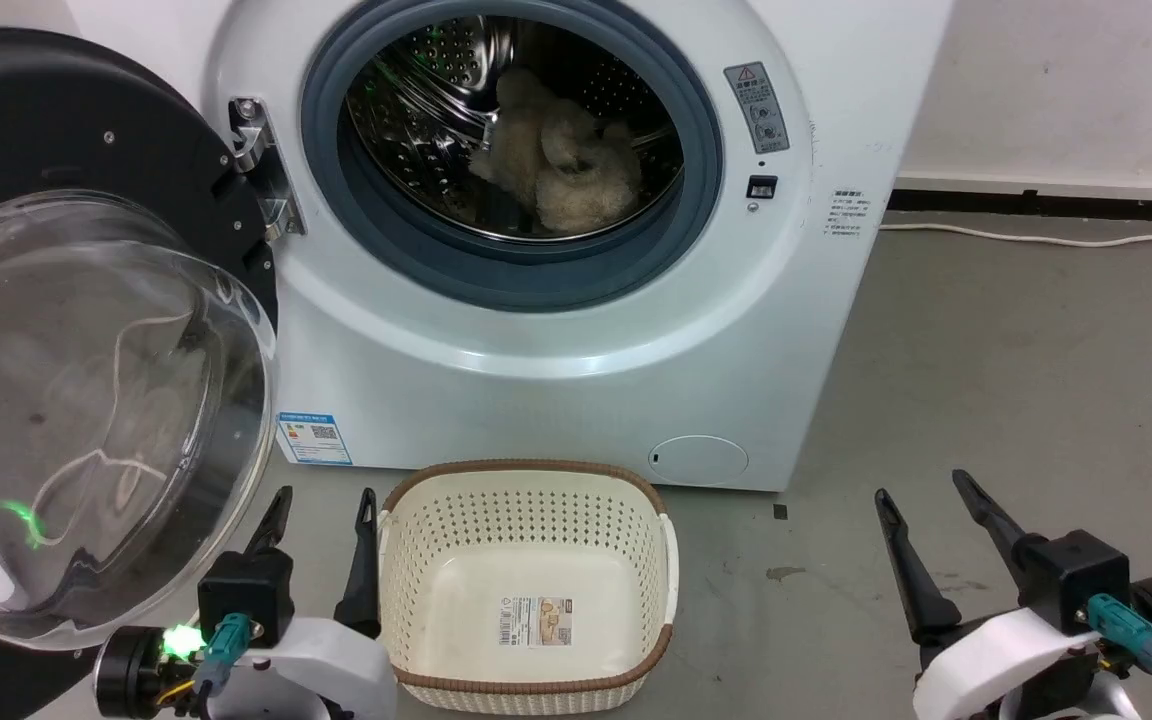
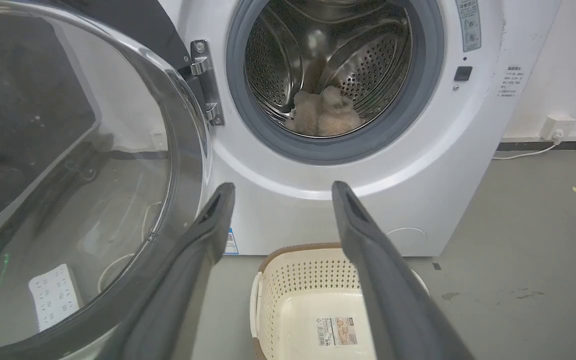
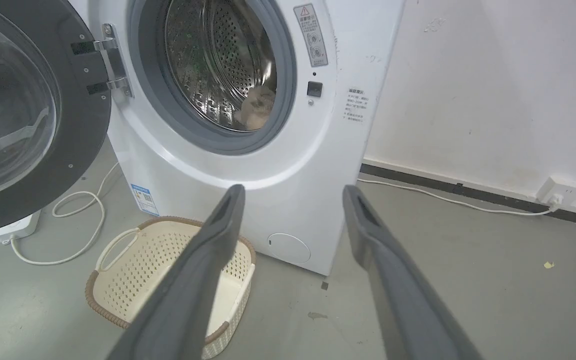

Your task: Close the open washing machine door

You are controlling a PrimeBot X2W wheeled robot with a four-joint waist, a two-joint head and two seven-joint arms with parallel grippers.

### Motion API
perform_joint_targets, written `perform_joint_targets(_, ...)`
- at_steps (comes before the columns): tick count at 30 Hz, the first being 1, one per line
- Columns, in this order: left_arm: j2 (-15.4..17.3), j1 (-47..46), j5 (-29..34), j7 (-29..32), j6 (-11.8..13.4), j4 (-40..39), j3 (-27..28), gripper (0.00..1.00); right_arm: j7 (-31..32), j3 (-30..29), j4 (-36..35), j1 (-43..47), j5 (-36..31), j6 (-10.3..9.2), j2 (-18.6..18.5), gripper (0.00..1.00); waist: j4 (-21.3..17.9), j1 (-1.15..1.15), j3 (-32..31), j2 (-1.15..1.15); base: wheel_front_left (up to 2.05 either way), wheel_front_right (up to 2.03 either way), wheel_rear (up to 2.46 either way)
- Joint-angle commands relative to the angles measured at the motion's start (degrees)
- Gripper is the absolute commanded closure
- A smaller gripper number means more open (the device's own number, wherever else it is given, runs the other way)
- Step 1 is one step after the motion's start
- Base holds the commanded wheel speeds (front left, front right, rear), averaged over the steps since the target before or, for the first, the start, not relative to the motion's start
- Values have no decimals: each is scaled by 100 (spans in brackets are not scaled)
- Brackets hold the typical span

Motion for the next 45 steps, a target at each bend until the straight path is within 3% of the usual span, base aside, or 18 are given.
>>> perform_joint_targets(1, 0, -2, -5, -46, -23, 18, -10, 0, -55, -16, 8, 47, 66, 0, 2, 0, 6, 0, -1, 0, 0, 0, 0)
perform_joint_targets(13, 9, 27, -23, -190, -52, 67, -52, 0, -198, -6, 38, 123, 99, 1, 4, 0, 203, 0, -29, 0, 0, 0, 0)
perform_joint_targets(25, 31, 76, -37, -333, -90, 110, -84, 0, -342, 128, 111, 190, 107, 1, 5, 0, 646, 0, -72, 0, 0, 0, 0)
perform_joint_targets(45, 31, 281, -79, -573, 1, -51, -4, 0, -581, 753, 431, -67, 298, 2, -160, 0, 1256, 0, 20, 0, 0, 0, 0)
